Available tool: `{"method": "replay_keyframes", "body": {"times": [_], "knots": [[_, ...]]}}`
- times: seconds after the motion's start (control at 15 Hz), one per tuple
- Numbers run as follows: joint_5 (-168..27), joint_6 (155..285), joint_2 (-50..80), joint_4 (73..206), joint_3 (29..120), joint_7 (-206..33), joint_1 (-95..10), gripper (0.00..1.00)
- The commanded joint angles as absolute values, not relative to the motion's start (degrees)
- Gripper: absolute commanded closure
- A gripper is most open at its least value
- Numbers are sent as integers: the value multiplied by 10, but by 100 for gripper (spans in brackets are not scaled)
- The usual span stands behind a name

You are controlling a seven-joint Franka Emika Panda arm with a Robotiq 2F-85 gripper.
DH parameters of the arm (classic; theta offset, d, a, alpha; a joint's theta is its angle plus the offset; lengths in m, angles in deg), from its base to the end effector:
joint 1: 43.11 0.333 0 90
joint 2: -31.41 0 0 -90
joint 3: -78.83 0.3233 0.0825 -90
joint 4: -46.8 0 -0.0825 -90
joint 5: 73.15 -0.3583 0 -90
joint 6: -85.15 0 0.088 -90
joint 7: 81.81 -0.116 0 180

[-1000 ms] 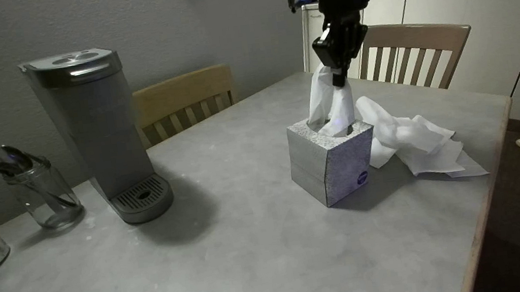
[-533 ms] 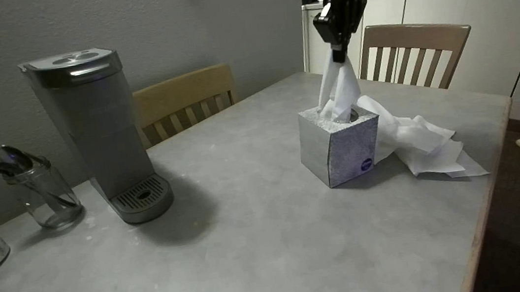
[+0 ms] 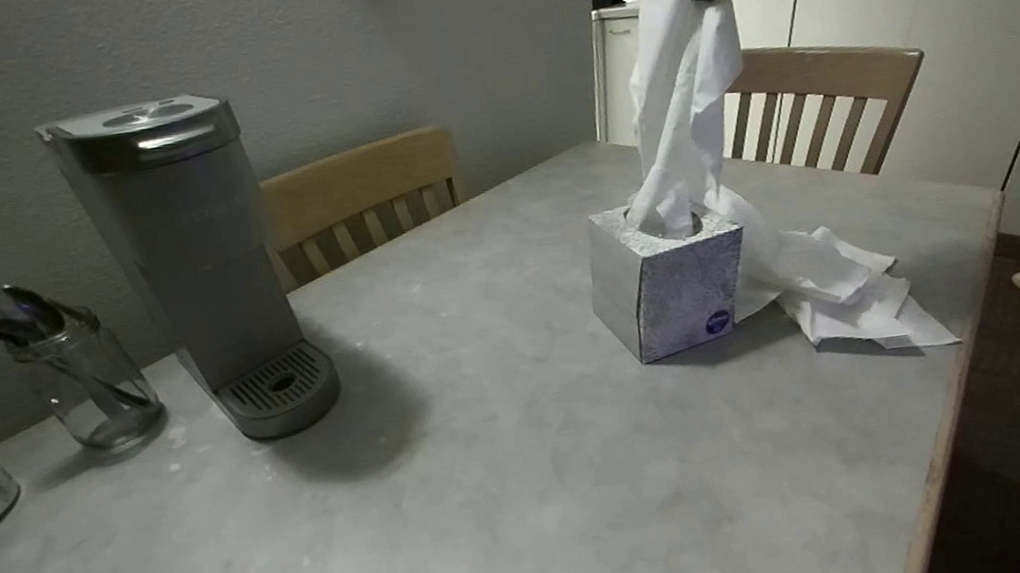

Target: Remove one of the tissues from the box and place it on the table

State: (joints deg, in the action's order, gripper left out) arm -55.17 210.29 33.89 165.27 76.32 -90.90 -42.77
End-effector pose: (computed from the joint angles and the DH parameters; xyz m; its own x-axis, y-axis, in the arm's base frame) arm 0.5320 -0.0341 0.4781 0.9843 -0.0124 0.1759 -0.0570 -0.9663 0.2510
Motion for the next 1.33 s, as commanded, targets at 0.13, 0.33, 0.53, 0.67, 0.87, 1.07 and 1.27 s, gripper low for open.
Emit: {"method": "replay_keyframes", "body": {"times": [0.13,0.33,0.53,0.67,0.87,1.07,1.27], "knots": [[-498,2076,397,1661,760,-900,-458,100],[-483,2075,411,1669,752,-894,-476,100],[-481,2086,416,1692,736,-879,-494,100],[-487,2096,413,1721,722,-875,-507,100],[-494,2119,402,1771,702,-878,-522,100],[-504,2164,383,1819,687,-875,-532,100],[-512,2229,354,1845,679,-867,-536,100]]}}
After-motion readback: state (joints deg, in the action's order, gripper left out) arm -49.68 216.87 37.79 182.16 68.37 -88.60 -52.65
